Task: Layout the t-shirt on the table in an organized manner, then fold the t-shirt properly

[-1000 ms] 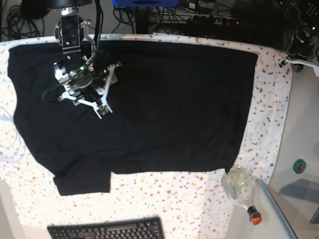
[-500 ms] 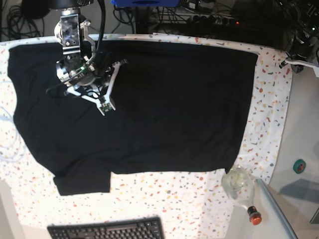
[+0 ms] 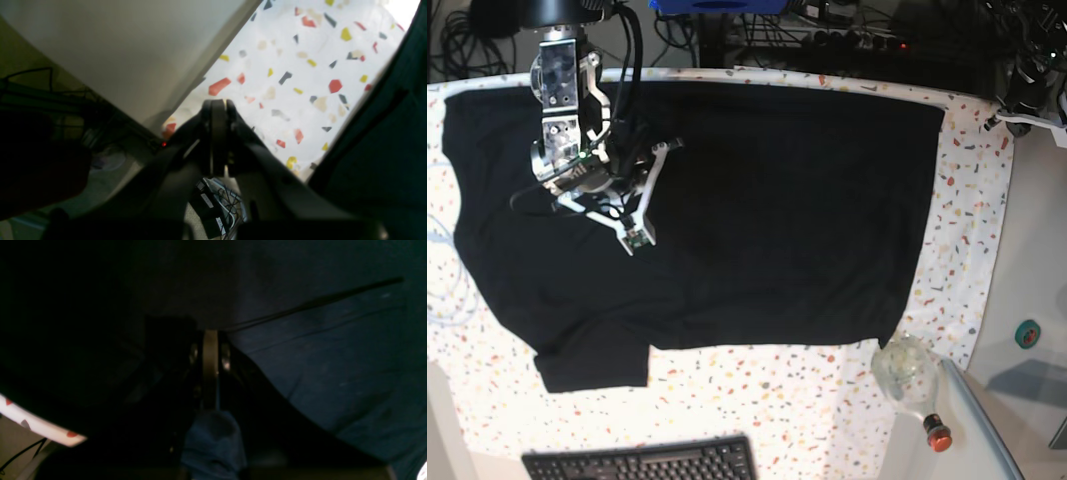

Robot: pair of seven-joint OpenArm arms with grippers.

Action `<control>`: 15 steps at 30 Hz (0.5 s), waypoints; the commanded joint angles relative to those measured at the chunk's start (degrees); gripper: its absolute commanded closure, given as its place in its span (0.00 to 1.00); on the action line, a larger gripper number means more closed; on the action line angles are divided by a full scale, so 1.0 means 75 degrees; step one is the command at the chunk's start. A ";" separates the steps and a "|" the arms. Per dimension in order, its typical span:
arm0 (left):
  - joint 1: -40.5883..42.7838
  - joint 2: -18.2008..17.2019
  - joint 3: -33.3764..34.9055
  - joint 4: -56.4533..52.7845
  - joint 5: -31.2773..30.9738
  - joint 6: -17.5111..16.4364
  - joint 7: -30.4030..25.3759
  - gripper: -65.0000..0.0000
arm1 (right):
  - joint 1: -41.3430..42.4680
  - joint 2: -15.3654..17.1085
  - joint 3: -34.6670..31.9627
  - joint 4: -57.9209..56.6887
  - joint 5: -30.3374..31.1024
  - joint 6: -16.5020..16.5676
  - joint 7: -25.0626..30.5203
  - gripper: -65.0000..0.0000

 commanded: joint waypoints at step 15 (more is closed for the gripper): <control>-0.0007 -0.0125 -0.0050 0.0117 -0.0056 -0.0002 -0.0171 1.00 | -0.0209 0.0006 0.0013 0.0233 0.0032 -0.0013 0.0373 0.37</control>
